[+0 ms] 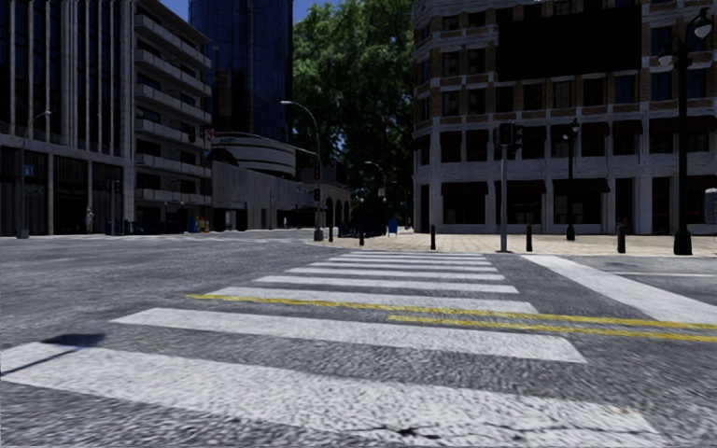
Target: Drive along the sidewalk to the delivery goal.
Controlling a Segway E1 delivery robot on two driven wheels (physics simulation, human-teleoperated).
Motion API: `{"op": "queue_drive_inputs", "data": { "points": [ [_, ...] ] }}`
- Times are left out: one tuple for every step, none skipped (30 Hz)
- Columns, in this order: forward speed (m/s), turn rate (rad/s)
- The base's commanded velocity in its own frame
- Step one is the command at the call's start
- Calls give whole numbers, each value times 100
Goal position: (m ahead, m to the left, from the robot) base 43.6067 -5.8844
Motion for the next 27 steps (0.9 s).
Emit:
{"op": "queue_drive_inputs", "data": {
  "points": [
    [135,0],
    [135,0],
    [134,0],
    [134,0],
    [134,0],
    [134,0],
    [134,0],
    [134,0],
    [134,0],
    [134,-43],
    [134,-43],
    [134,-86],
    [134,-104],
    [134,-111],
    [134,-113],
    [134,-114],
    [134,-102],
    [134,-21],
    [134,-1],
    [134,0],
    [134,0],
    [134,0],
    [134,0],
    [134,0],
    [134,0],
    [134,0],
    [134,0]
  ]
}}
